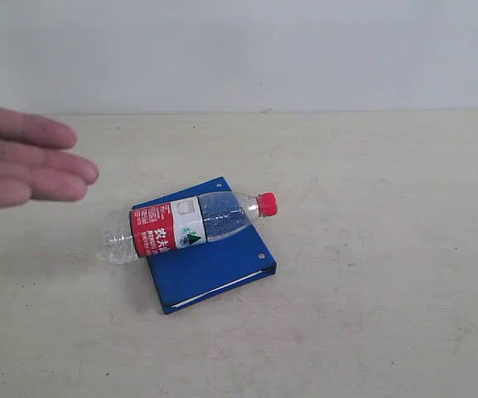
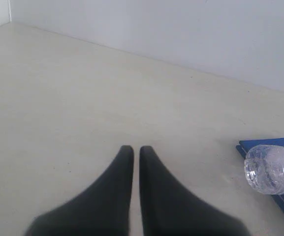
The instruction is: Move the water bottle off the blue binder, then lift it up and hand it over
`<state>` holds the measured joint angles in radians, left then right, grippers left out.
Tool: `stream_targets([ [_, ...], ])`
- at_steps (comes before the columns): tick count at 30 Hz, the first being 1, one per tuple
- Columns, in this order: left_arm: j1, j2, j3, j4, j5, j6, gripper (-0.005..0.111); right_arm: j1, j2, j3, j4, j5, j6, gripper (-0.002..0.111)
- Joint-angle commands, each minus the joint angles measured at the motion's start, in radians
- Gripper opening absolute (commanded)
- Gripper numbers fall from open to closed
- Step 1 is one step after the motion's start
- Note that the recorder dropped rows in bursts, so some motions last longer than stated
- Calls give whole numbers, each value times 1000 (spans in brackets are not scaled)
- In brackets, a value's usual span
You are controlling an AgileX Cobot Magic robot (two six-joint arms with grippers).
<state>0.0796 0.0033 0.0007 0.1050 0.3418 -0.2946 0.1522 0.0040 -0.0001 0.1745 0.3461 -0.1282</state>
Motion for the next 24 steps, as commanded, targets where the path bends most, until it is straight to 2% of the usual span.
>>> stream_targets([
  [1, -8, -3, -1, -3, -6, 4, 4, -3, -4, 0, 0, -5, -4, 0],
  [11, -8, -3, -1, -3, -6, 4, 4, -3, -4, 0, -10, -5, -21, 0],
  [17, -8, -3, -1, -3, -6, 4, 4, -3, -4, 0, -317, -7, -303, 0],
  [24, -8, -3, -1, -3, -6, 4, 4, -3, -4, 0, -501, -138, -335, 0],
])
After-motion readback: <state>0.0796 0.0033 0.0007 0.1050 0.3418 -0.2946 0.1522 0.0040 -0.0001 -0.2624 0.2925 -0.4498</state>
